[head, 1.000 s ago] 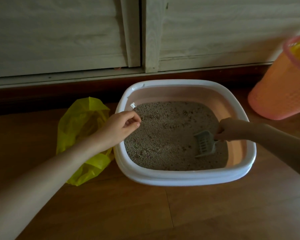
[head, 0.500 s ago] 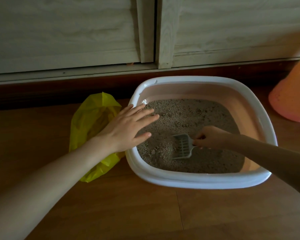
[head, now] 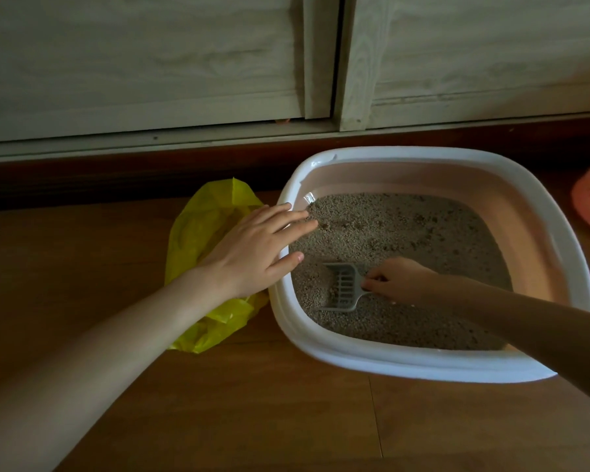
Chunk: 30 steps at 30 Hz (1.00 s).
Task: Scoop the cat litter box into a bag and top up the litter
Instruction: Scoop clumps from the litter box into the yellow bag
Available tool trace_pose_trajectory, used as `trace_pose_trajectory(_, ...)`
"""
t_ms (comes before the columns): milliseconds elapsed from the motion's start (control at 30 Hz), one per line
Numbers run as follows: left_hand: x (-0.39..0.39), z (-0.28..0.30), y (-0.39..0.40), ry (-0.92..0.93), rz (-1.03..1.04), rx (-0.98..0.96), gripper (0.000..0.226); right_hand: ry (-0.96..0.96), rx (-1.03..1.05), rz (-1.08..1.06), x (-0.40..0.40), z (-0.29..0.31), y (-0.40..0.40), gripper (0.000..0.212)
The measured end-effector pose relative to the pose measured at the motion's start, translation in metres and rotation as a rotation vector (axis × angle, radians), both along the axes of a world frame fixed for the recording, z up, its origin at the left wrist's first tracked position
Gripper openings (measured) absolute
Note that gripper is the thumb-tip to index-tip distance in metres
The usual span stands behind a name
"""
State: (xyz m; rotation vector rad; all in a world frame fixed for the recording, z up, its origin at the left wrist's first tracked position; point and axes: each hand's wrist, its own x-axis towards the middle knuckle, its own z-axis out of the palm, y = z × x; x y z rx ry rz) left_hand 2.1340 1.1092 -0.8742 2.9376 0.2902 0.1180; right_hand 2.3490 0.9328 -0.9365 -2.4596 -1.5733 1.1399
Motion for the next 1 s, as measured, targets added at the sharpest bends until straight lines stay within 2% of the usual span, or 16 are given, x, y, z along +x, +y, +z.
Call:
trace_pose_trajectory(233,-0.012,0.003,0.004,0.004,0.01,0.026,0.054,-0.015,0.025,-0.002,-0.02,-0.009,0.013,0.03)
trace_pose_trajectory(367,-0.016,0.008,0.003,-0.002,0.025,0.036,0.054,0.0,0.075,-0.073,-0.02,-0.012,0.01,0.03)
trace_pose_trajectory(567,-0.011,0.015,0.001,-0.012,0.053,0.034,0.056,0.198,0.185,-0.285,-0.014,0.0,-0.001,0.029)
trace_pose_trajectory(767,-0.004,0.021,0.001,-0.065,0.065,0.036,0.053,0.155,0.303,-0.494,0.009,0.022,-0.024,0.037)
trace_pose_trajectory(900,0.0,0.022,-0.004,-0.08,0.062,0.029,0.054,0.189,0.331,-0.508,0.013,0.038,-0.036,0.037)
trace_pose_trajectory(1000,0.003,0.022,-0.007,-0.084,0.042,0.005,0.056,0.116,0.351,-0.528,0.017,0.047,-0.043,0.039)
